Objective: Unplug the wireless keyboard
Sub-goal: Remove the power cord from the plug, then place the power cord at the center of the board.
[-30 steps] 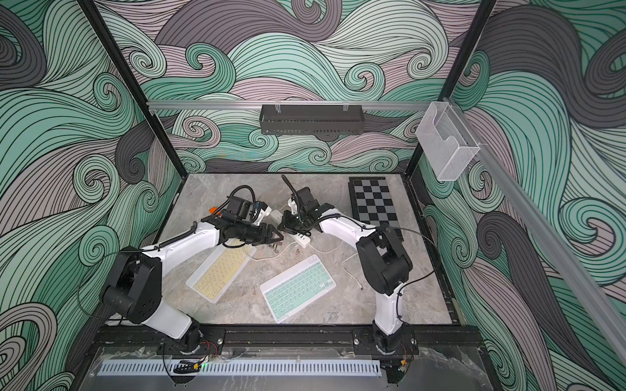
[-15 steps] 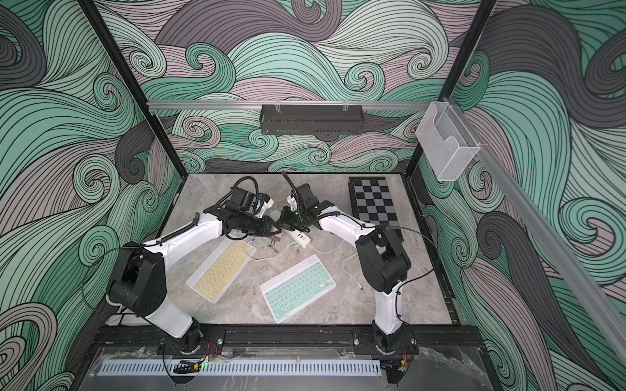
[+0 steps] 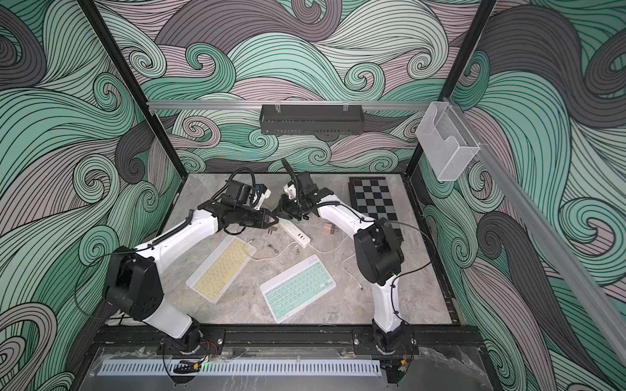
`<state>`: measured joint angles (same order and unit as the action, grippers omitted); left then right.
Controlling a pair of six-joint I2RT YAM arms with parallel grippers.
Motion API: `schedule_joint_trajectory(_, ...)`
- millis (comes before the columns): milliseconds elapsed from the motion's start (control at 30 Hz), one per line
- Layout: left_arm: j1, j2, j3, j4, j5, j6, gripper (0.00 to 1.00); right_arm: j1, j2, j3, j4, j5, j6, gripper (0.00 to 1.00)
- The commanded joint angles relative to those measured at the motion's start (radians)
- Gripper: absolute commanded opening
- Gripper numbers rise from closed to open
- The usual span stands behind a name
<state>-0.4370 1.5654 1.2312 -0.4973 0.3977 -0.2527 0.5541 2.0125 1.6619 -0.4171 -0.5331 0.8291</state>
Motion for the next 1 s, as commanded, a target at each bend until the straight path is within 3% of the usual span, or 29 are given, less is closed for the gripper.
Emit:
schedule_joint_trajectory(0, -0.034, -0.081, -0.047, -0.316, 0.022, 0.043, 0.00, -0.095, 0.023, 0.055, 0.114, 0.218, 0.016, 0.00)
schedule_joint_trajectory(167, -0.032, -0.086, -0.018, -0.318, -0.087, -0.073, 0.00, -0.081, -0.027, -0.020, 0.161, 0.336, 0.034, 0.00)
schedule_joint_trajectory(433, -0.063, -0.099, -0.086, -0.088, -0.163, -0.363, 0.00, -0.004, -0.149, -0.237, 0.362, 0.679, 0.220, 0.00)
schedule_joint_trajectory(533, -0.067, -0.112, -0.103, -0.018, -0.134, -0.352, 0.00, -0.003, -0.124, -0.208, 0.378, 0.612, 0.196, 0.00)
schedule_joint_trajectory(667, -0.048, -0.089, -0.074, -0.034, -0.230, -0.268, 0.00, -0.036, -0.089, -0.192, 0.324, 0.481, 0.163, 0.00)
schedule_joint_trajectory(733, -0.008, -0.043, -0.057, -0.001, -0.179, -0.243, 0.00, -0.059, -0.065, -0.188, 0.274, 0.409, 0.144, 0.00)
schedule_joint_trajectory(833, 0.040, 0.061, 0.015, -0.031, -0.119, -0.231, 0.00, -0.088, -0.033, -0.201, 0.229, 0.314, 0.118, 0.27)
schedule_joint_trajectory(967, 0.060, 0.186, 0.067, -0.016, -0.068, -0.224, 0.00, -0.104, -0.051, -0.235, 0.204, 0.256, 0.062, 0.44)
